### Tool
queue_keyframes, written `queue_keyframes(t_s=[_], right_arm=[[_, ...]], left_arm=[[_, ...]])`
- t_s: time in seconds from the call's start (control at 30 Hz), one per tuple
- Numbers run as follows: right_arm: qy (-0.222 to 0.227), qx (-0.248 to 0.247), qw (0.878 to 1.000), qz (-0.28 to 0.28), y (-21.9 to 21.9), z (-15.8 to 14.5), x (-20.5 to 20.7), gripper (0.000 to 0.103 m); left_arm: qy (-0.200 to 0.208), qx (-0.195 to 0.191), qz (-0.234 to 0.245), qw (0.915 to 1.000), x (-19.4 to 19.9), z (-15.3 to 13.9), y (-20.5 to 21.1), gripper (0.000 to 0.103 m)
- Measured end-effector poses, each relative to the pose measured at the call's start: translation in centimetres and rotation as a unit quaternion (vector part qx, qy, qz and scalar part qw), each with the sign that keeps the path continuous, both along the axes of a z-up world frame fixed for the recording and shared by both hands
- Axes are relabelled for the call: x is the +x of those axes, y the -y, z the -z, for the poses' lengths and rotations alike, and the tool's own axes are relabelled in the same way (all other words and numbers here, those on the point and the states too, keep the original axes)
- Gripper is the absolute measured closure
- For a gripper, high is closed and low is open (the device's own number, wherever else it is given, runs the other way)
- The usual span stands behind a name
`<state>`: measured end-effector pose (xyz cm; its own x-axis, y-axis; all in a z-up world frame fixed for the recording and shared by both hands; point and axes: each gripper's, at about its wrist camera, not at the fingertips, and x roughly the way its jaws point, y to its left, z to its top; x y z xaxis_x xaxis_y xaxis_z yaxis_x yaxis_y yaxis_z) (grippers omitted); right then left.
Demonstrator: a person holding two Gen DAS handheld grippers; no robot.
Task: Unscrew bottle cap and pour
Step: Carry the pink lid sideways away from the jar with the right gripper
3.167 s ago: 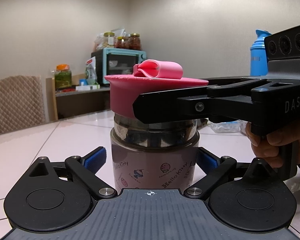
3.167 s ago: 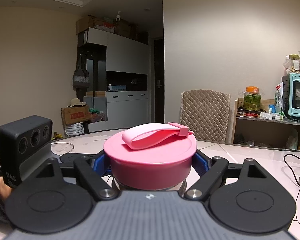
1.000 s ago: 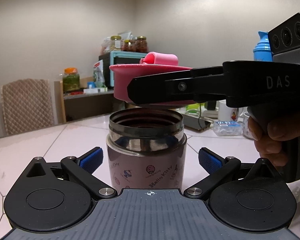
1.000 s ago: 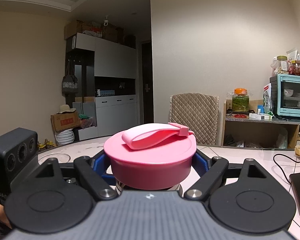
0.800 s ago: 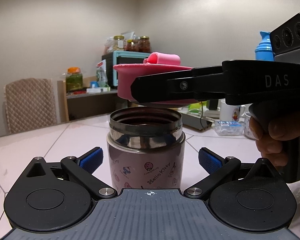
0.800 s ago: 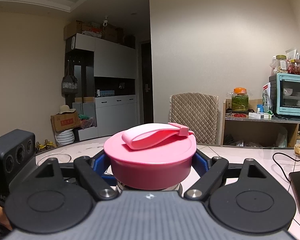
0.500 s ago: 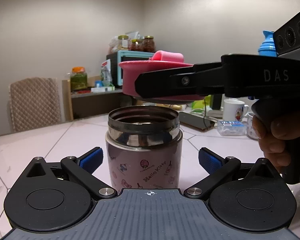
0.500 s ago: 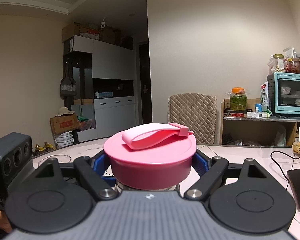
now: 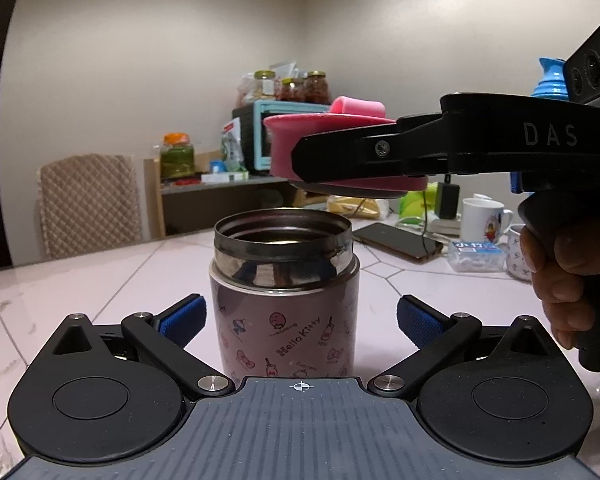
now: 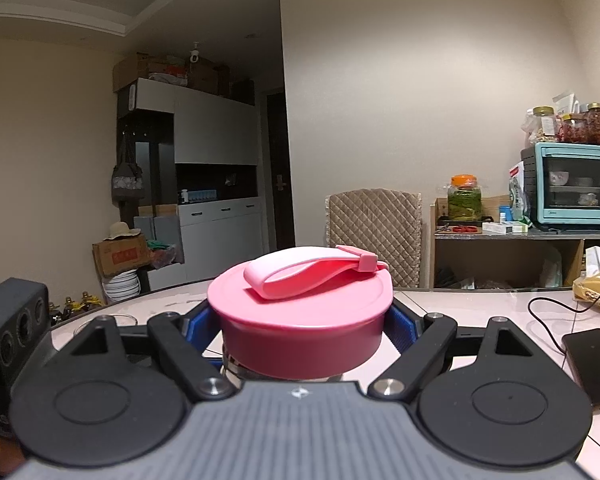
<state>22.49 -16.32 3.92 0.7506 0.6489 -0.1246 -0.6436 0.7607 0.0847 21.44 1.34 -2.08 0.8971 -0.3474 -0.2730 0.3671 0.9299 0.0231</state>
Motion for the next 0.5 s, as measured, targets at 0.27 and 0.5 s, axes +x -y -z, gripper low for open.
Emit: queue_keyframes(t_s=[0.27,0.5], right_arm=[[0.003,0.003,1.0,0.016,0.6,-0.1,-0.1,0.018],[0.003,0.006,1.0,0.03,1.2,-0.3,0.0,0.018]], left_arm=[[-0.002,-0.004,-0.014,0.9999,0.0,-0.2,0.4,0.0],[-0.003,-0.004,-0.026,0.9996,0.2,-0.3,0.8,0.0]])
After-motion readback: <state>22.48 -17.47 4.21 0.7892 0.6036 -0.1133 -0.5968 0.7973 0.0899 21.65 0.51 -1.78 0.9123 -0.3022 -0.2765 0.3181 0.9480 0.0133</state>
